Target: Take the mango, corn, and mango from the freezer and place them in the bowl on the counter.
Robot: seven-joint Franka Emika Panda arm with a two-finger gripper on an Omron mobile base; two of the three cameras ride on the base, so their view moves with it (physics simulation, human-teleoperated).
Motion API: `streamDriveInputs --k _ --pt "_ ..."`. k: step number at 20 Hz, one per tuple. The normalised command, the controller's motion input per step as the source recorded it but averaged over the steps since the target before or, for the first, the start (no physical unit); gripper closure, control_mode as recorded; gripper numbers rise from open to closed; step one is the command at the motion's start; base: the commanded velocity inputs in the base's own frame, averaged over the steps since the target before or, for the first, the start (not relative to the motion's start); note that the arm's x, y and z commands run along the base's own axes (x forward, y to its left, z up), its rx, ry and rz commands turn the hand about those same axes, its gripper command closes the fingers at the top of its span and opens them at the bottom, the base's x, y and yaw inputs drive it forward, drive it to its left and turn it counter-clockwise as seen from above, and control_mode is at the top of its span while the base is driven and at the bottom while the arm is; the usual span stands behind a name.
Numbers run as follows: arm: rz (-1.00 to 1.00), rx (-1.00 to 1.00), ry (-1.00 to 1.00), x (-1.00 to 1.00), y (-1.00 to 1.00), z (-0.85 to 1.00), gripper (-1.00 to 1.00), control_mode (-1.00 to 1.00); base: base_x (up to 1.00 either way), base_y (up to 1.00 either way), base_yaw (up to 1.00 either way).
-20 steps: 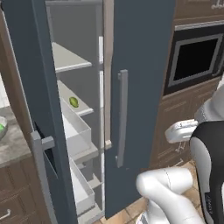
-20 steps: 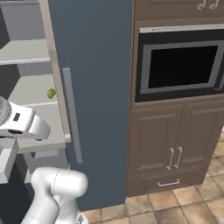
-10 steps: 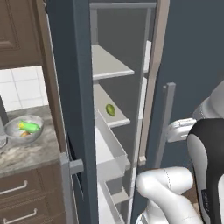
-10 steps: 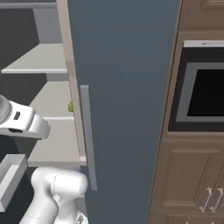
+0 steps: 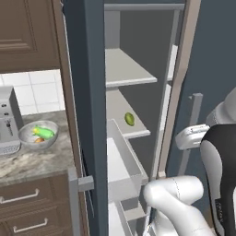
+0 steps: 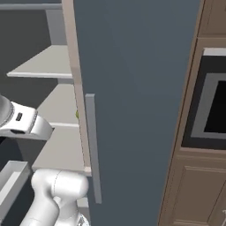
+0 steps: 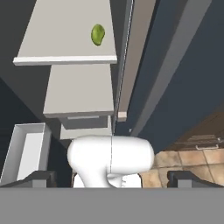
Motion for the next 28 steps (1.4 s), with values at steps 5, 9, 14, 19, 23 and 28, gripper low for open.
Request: streamDriveInputs --k 5,9,14,19,23,28 --pt "0.0 0.0 0.0 0.0 0.0 0.0 -1.0 1.0 0.52 0.13 0.11" --pt "0.0 0.0 0.0 0.0 0.0 0.0 -1.0 1.0 0.22 0.36 0.16" --pt "0.0 0.0 0.0 0.0 0.0 0.0 -1.0 1.0 0.19 0.41 0.19" --pt "0.0 0.0 0.0 0.0 0.0 0.0 -1.0 1.0 0.05 0.52 0.14" --pt "0.0 0.0 0.0 0.0 0.0 0.0 -1.0 1.0 0.08 0.47 0.01" --pt "0.0 0.0 0.0 0.0 0.0 0.0 -1.0 1.0 0.09 0.18 0.0"
